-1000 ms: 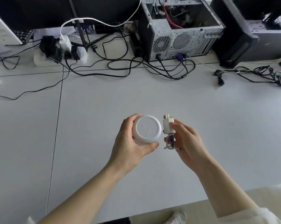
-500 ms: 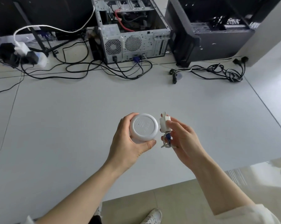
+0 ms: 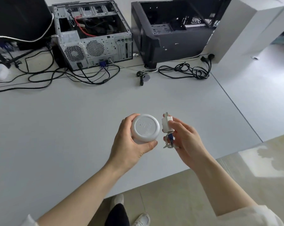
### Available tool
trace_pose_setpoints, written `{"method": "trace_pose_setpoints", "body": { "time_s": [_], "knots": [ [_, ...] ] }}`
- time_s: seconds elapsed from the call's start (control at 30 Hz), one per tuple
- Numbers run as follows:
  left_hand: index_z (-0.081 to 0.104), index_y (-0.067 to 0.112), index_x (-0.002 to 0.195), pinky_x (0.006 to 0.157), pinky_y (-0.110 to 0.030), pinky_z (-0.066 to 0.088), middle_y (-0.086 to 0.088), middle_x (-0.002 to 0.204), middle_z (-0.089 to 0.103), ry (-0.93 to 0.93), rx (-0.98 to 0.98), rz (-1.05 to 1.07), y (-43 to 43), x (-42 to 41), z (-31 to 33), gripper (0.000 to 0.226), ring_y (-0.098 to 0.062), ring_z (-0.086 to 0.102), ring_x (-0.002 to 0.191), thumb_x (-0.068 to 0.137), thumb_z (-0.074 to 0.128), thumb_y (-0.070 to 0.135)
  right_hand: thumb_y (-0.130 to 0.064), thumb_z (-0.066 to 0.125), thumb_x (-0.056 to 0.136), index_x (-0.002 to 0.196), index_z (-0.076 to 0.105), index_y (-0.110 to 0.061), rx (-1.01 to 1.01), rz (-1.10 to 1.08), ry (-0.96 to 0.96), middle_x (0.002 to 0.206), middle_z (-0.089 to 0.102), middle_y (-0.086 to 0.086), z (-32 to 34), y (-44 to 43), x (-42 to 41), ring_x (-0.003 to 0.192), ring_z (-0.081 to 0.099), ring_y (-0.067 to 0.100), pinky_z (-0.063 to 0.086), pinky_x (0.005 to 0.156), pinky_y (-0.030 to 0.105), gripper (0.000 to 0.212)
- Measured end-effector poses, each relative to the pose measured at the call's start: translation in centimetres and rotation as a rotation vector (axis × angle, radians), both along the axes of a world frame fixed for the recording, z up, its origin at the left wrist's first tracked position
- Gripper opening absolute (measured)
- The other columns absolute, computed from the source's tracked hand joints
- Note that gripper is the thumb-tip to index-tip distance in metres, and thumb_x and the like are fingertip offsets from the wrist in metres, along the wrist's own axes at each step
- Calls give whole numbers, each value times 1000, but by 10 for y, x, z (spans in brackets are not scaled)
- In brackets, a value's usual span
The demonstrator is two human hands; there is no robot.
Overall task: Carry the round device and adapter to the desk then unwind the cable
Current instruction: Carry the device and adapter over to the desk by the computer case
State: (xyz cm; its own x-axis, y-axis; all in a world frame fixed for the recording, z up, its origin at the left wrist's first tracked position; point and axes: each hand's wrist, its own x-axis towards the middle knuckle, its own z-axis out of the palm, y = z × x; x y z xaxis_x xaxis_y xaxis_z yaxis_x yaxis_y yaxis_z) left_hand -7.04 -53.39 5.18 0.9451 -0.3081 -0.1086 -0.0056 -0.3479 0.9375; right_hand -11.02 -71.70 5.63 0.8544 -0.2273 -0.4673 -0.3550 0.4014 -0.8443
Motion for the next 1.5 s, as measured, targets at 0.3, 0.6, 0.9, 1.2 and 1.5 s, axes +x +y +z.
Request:
{"method": "trace_pose_setpoints", "body": {
  "time_s": [0.3,0.6,0.9,1.2,1.5],
  "knots": [
    [48,32,131,91,-15,45,18,130,54,16,-17,-73,-62,30,-2,78,14,47,115,65,91,26,-17,56,99,106,80,-19,-14,-77,10,90,53,12,4,-56,12,63,50,25,38,62,31,25],
    [47,33,132,89,-11,43,19,130,52,32,-22,-142,-120,73,5,80,18,44,113,65,90,27,-16,57,99,99,82,-20,-32,-143,17,90,54,13,13,-109,46,64,49,25,37,64,32,26],
    [47,33,132,93,-16,45,19,129,52,34,-10,-159,-171,96,9,80,17,44,113,65,91,27,-17,58,98,104,82,-20,-23,-159,4,92,56,13,14,-159,69,63,52,24,40,63,30,24],
    [48,33,131,91,-15,45,20,128,53,15,-4,-69,-236,79,11,80,16,46,113,64,91,28,-17,58,99,113,78,-16,-24,-72,6,91,56,13,14,-231,64,62,54,22,40,64,31,25],
    [47,36,131,93,-17,45,21,130,53,33,-21,-6,-318,31,15,80,16,45,116,65,91,29,-17,60,97,100,82,-19,-35,-11,7,87,56,11,29,-318,27,64,48,24,40,61,29,22]
  ]
}}
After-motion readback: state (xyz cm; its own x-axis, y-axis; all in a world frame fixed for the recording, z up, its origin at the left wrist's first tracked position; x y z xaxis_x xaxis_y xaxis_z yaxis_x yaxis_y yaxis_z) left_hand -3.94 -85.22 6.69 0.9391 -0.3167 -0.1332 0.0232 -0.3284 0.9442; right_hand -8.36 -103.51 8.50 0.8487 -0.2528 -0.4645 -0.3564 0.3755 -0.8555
